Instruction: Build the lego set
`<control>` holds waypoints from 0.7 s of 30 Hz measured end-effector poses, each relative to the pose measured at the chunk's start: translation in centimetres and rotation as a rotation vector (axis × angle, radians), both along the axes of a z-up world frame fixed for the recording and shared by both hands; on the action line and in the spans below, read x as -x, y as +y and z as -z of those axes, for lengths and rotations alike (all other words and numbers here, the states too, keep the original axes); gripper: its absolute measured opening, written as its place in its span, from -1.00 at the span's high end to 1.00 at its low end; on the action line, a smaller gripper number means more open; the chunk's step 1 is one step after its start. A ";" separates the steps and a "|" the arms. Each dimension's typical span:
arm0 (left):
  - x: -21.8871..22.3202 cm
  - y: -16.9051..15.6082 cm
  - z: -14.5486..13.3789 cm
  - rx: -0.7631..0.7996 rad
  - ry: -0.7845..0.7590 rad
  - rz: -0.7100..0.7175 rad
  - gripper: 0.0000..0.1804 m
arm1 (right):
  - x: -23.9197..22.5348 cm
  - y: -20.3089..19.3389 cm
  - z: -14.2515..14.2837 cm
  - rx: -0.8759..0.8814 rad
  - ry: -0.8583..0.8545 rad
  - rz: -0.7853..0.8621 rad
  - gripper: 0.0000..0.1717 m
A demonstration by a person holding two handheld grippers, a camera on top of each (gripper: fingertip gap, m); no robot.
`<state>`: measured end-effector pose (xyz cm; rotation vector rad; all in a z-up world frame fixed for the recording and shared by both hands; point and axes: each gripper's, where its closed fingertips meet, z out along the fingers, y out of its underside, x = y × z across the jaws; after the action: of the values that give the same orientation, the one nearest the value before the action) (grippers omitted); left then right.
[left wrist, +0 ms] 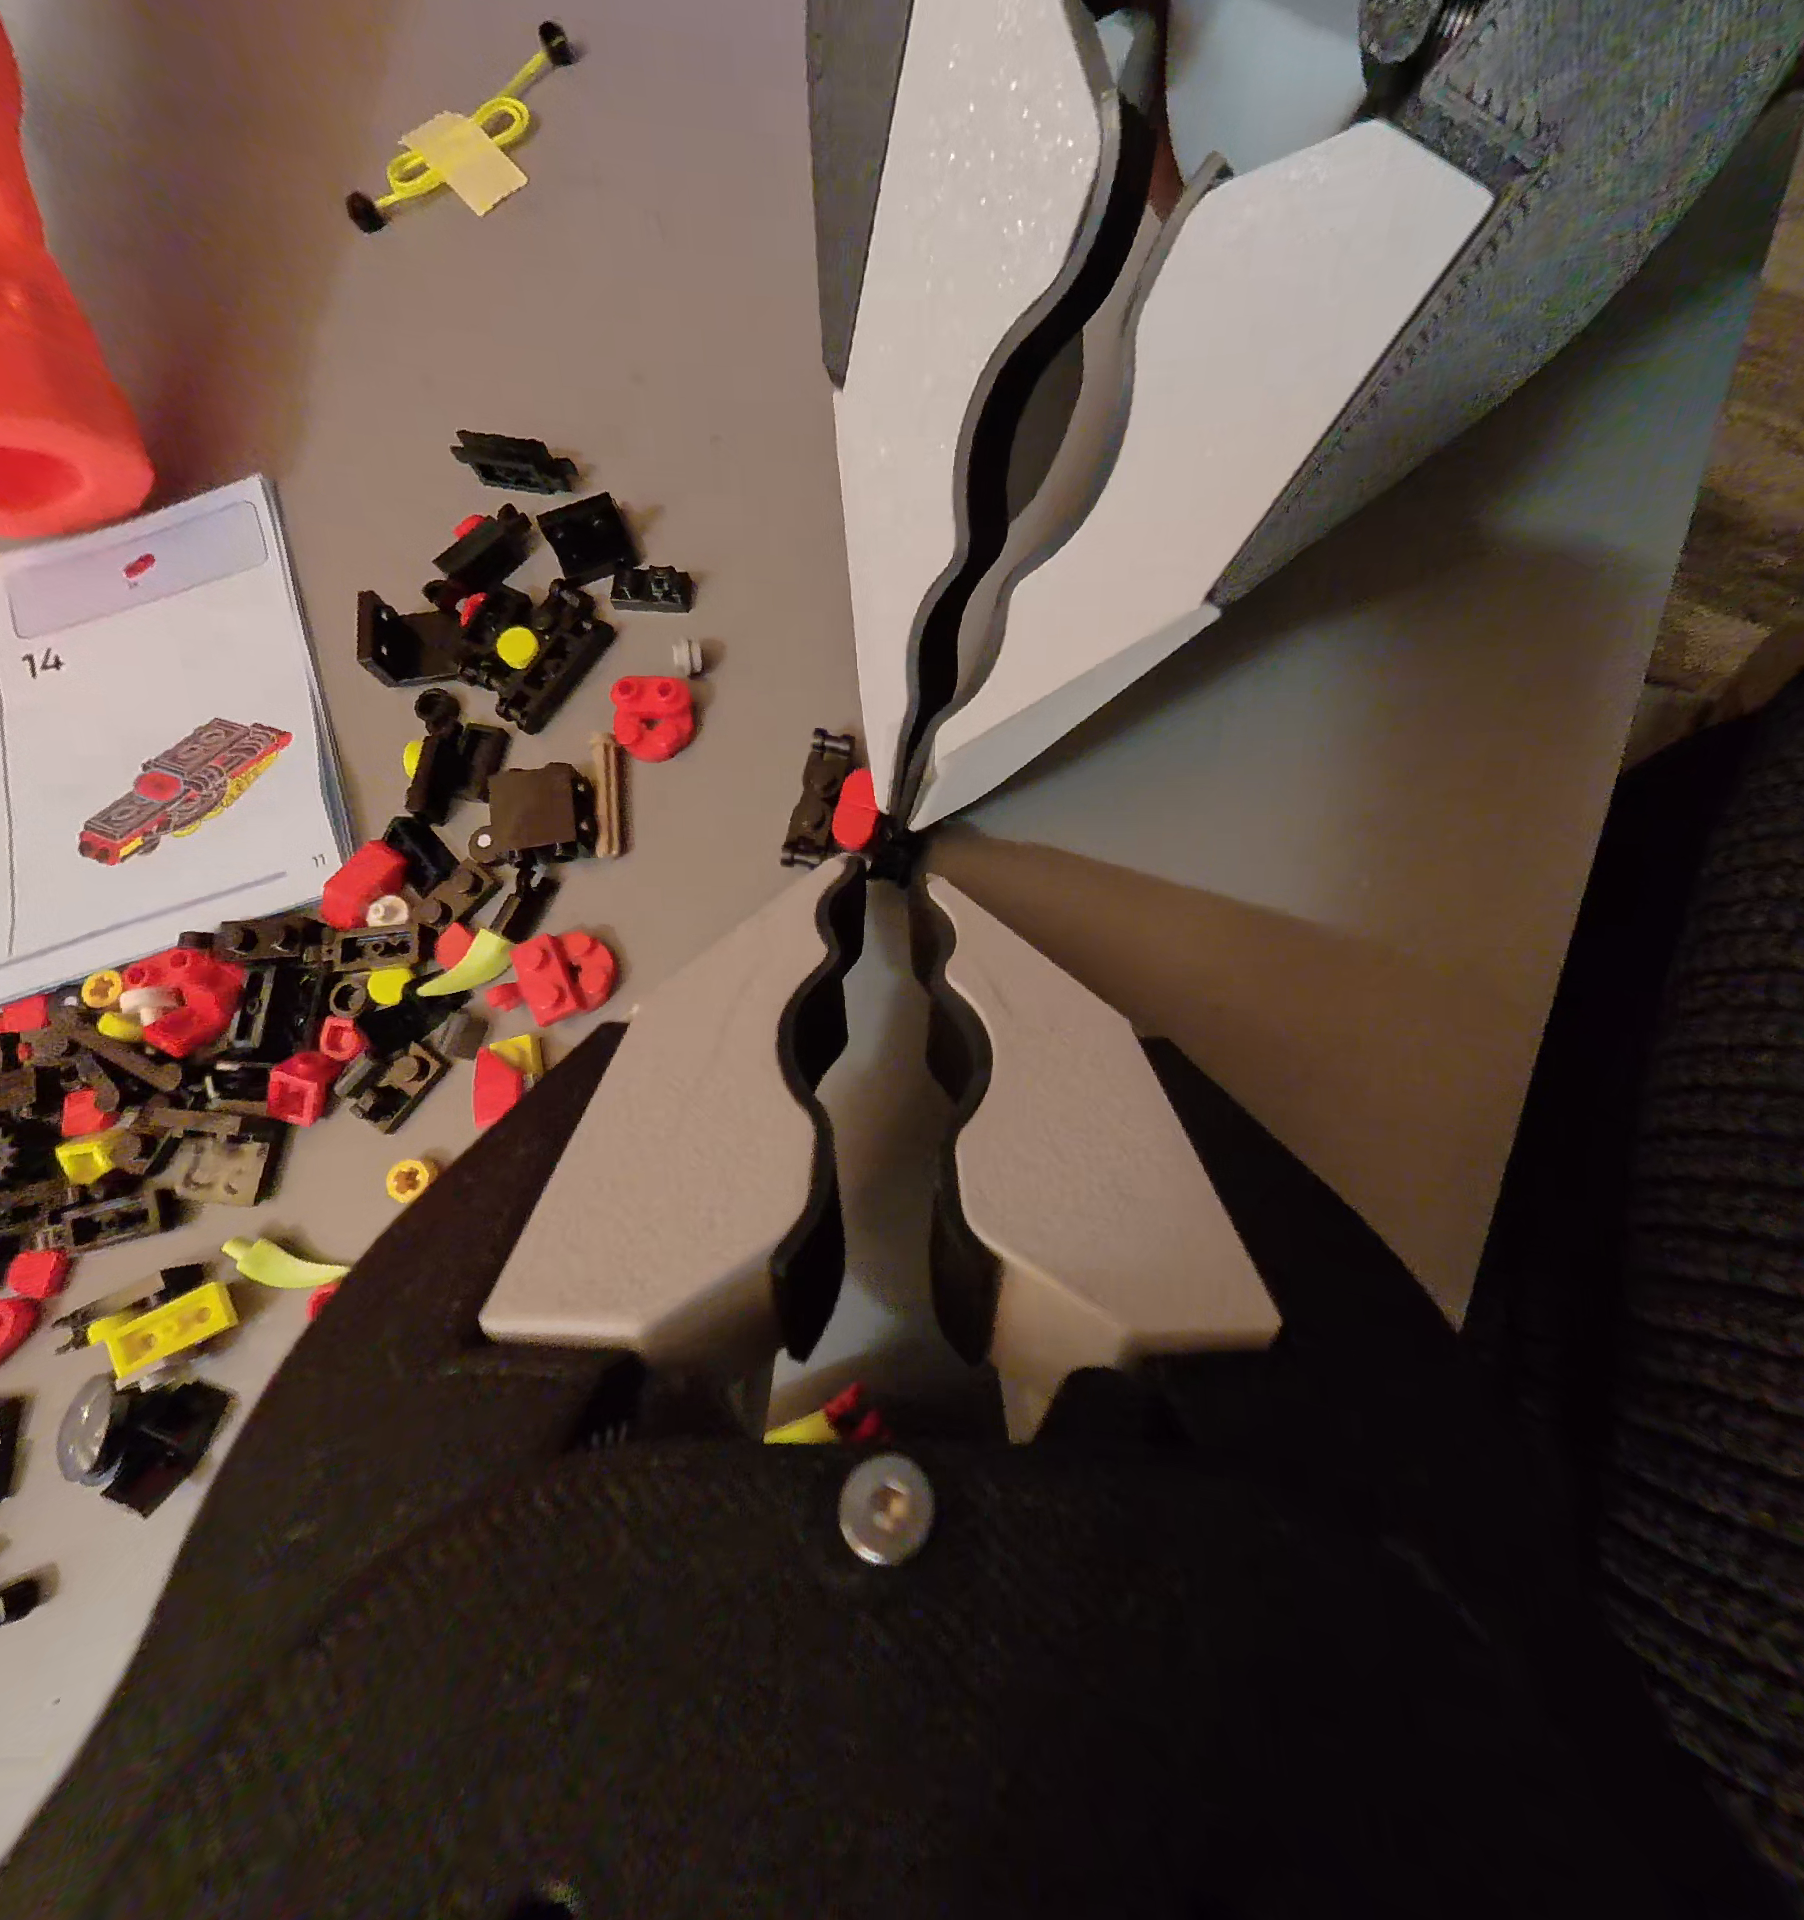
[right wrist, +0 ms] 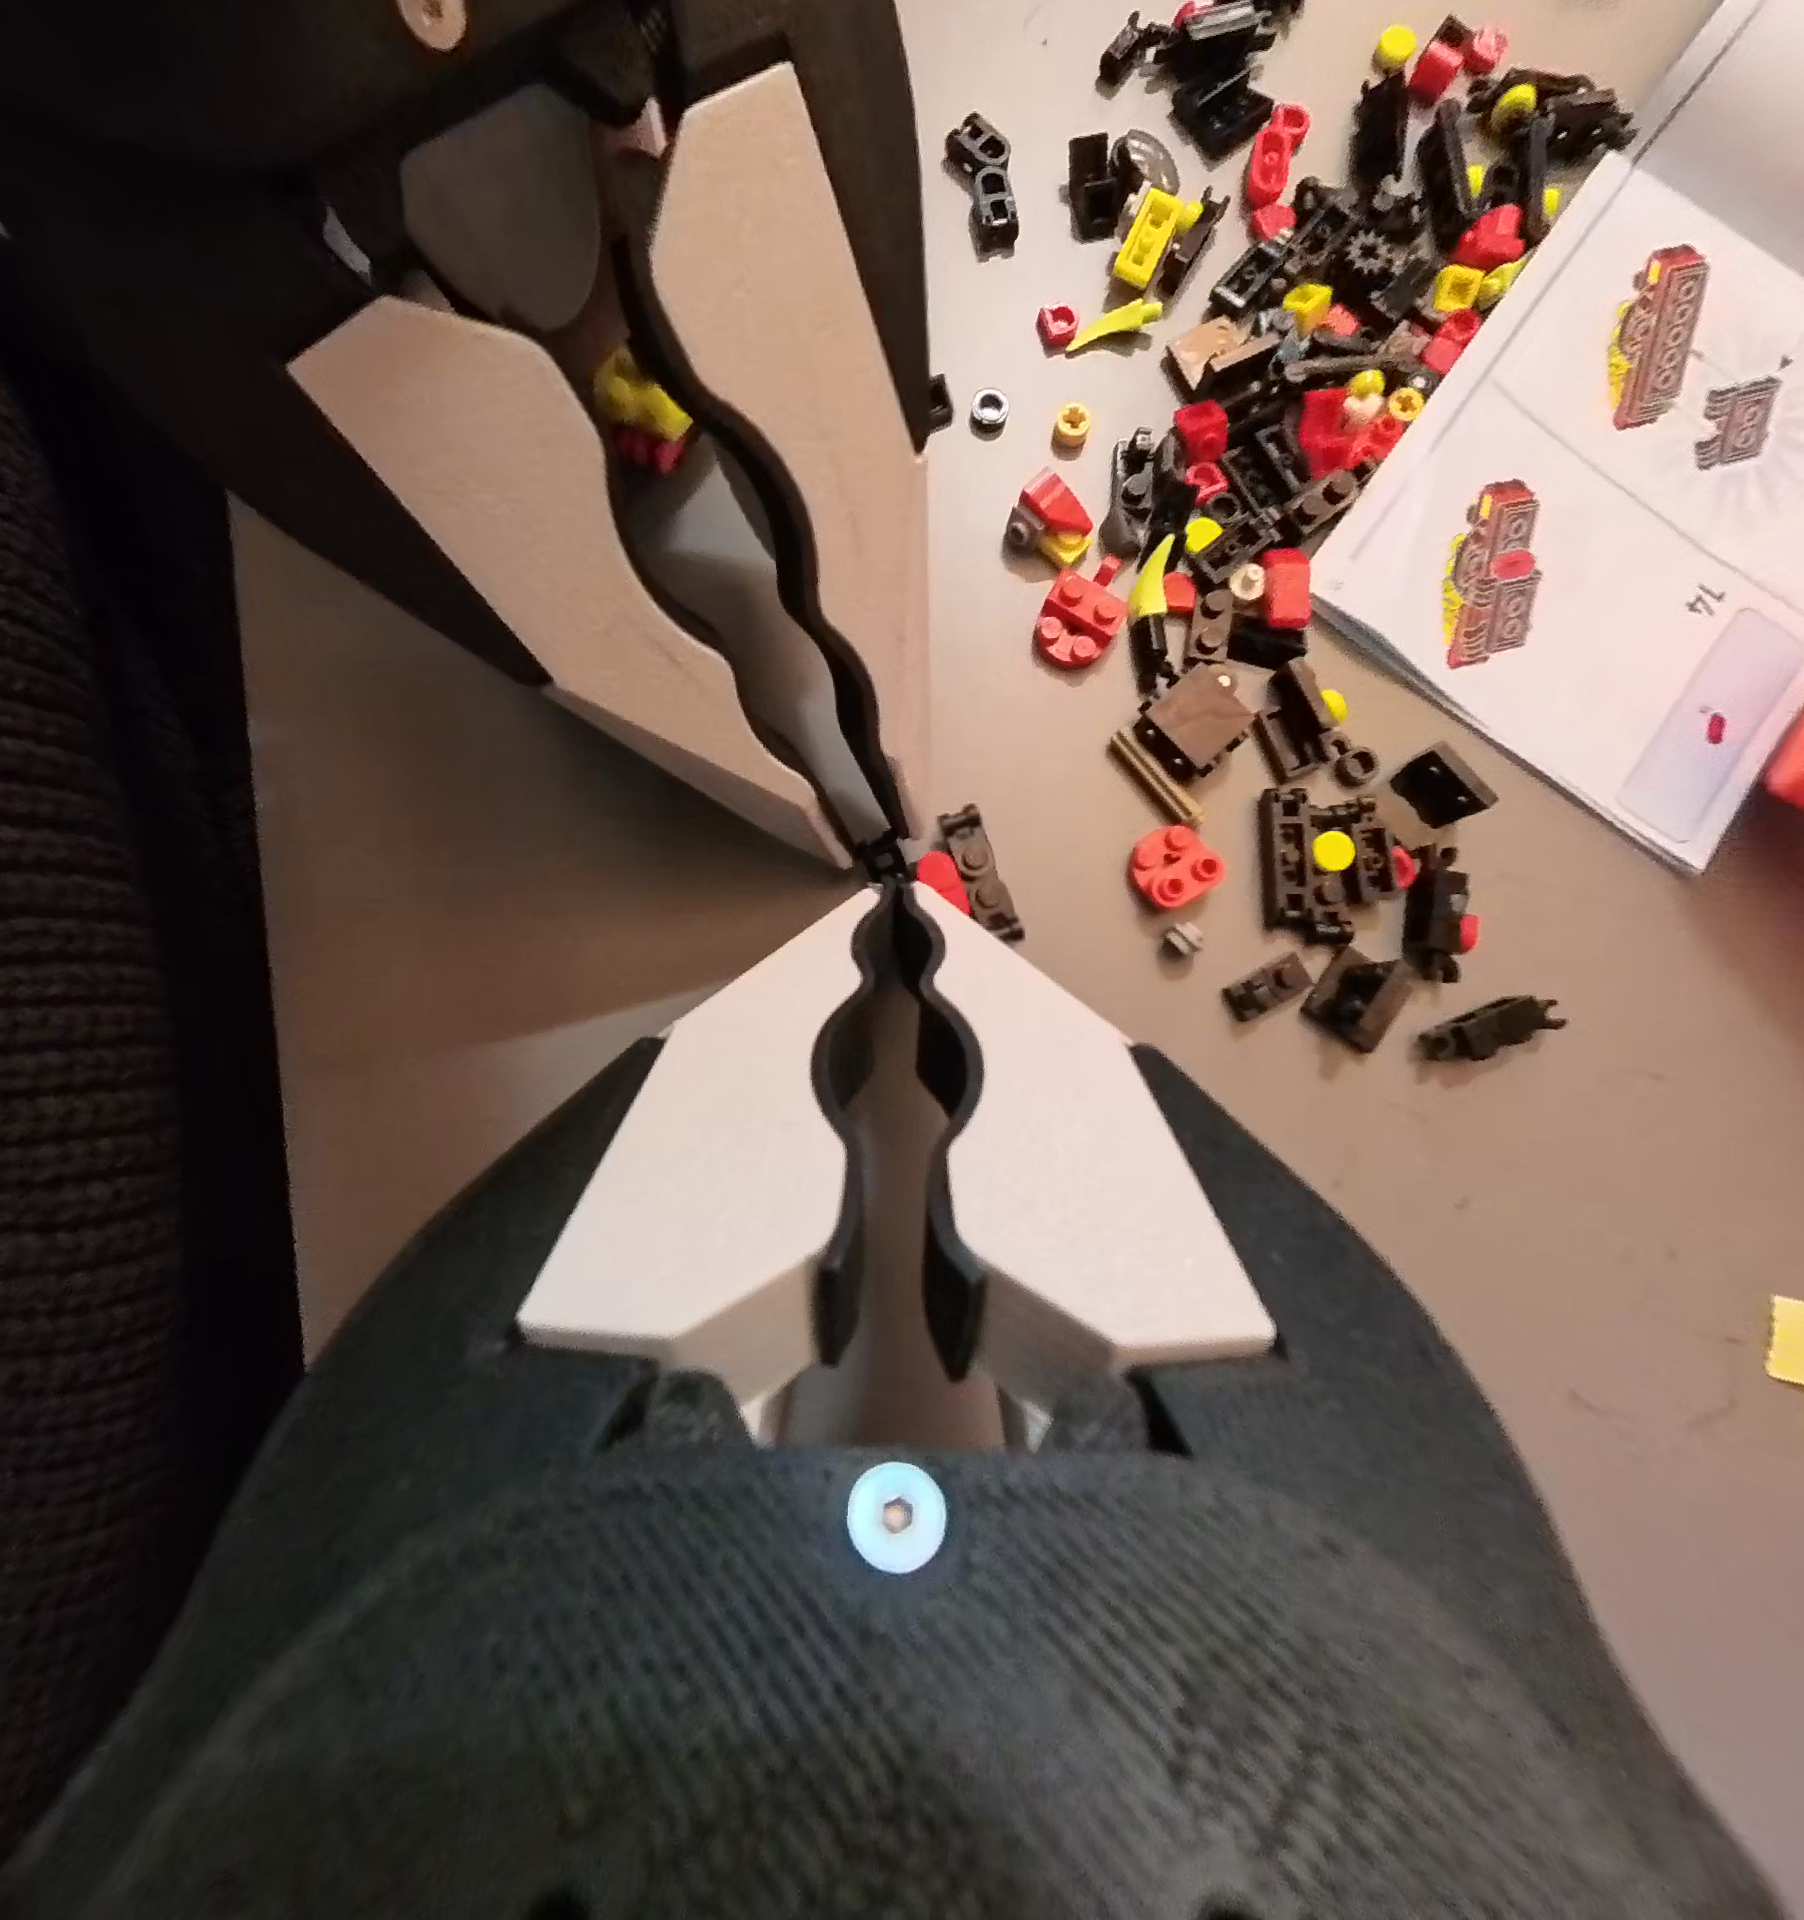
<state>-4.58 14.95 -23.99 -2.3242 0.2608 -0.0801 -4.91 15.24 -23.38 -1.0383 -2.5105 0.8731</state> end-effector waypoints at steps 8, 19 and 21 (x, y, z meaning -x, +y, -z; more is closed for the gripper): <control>0.0 0.2 -0.4 -0.012 -0.063 -0.023 0.93 | 0.3 0.2 -0.7 0.039 0.029 0.017 1.00; -0.1 0.3 -0.9 -0.025 -0.130 -0.040 0.92 | 1.0 0.4 -2.0 0.058 0.093 0.042 0.95; -0.1 0.3 -1.1 -0.031 -0.141 -0.047 0.92 | 0.9 0.4 -2.1 0.053 0.101 0.043 0.95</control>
<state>-4.52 15.26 -22.89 -2.2803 0.1352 -0.2138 -5.84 15.67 -21.28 -1.0342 -2.3851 0.9590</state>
